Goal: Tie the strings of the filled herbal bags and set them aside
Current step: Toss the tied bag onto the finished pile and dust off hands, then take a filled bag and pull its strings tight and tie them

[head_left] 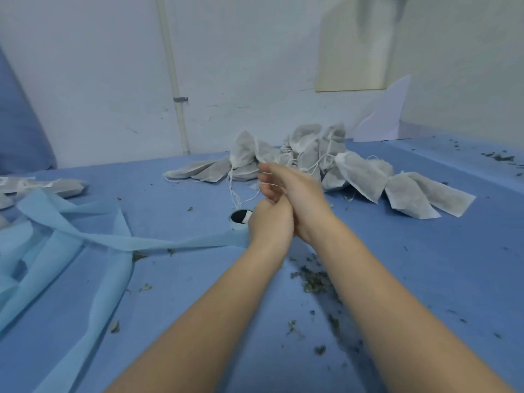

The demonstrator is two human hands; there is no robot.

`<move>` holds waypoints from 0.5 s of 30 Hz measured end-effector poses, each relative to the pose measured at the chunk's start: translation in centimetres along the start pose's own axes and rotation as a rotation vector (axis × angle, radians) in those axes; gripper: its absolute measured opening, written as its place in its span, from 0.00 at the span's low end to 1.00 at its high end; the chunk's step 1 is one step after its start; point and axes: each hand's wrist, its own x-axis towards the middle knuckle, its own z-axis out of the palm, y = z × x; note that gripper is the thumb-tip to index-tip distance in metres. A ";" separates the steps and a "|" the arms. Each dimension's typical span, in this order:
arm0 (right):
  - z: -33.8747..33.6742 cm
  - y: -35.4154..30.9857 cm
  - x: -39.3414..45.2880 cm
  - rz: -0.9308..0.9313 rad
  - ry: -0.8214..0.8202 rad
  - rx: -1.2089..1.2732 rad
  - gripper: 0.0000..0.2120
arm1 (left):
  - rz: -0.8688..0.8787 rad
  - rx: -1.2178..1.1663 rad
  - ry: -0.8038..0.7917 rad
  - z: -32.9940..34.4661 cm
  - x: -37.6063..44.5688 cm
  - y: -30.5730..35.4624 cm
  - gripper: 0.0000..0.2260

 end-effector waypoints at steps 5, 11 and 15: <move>-6.6 -0.2 0.5 -0.020 0.225 -0.045 0.07 | 0.005 0.110 -0.117 5.5 1.7 -0.5 0.10; -12.4 -0.4 1.3 -0.093 0.427 0.031 0.09 | -0.051 -0.042 -0.144 11.5 5.0 -0.5 0.11; -14.1 -0.8 2.0 -0.067 0.540 0.028 0.12 | -0.038 -0.004 -0.042 14.6 8.0 0.0 0.06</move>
